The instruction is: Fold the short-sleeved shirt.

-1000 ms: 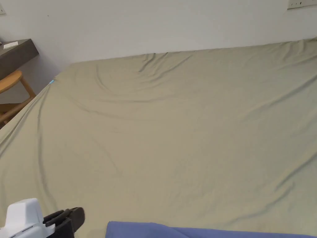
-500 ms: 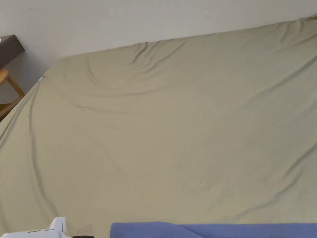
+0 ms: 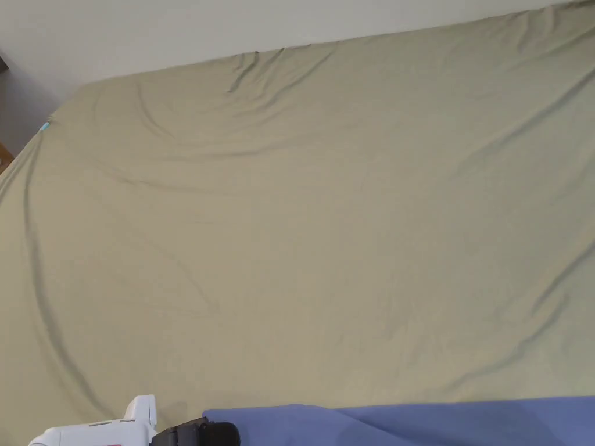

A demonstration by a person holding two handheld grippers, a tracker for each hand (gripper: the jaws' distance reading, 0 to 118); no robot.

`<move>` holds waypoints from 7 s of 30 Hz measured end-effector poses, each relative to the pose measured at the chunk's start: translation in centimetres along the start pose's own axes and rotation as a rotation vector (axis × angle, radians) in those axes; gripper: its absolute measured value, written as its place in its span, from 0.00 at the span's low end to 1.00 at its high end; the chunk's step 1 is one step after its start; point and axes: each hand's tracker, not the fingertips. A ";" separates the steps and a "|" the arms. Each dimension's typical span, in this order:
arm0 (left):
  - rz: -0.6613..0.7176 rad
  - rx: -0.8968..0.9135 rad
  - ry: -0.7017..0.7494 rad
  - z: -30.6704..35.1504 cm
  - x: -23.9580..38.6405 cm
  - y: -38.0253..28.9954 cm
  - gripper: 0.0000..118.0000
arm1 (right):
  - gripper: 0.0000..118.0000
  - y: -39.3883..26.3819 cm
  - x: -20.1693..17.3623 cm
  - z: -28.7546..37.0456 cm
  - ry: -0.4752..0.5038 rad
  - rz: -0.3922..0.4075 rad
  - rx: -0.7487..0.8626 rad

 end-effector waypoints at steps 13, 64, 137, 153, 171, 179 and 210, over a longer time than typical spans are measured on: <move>-0.059 -0.020 0.116 1.8 1.9 1.0 0.03 | 0.00 0.4 3.4 1.5 -0.133 -0.053 0.134; -0.195 0.319 0.324 -2.1 19.2 -8.2 0.94 | 0.00 4.0 2.9 -6.1 -0.065 0.104 0.191; -0.114 -0.162 -0.141 -3.7 23.0 -4.8 0.07 | 0.00 3.4 4.5 -5.3 -0.051 0.080 0.153; -0.139 -0.404 -0.164 -29.5 38.4 -13.6 0.07 | 0.00 2.5 9.1 -1.9 -0.093 0.035 0.169; -0.207 -0.210 -0.167 -25.8 32.1 -11.1 0.00 | 0.00 1.5 11.3 -2.5 -0.101 0.002 0.163; -0.276 -0.411 -0.129 -36.8 34.7 -16.9 0.00 | 0.00 0.7 12.8 -2.3 -0.118 -0.022 0.152; -0.109 0.022 -0.172 -8.4 23.8 -8.0 0.00 | 0.00 -13.2 9.3 -22.8 0.445 -0.186 -0.780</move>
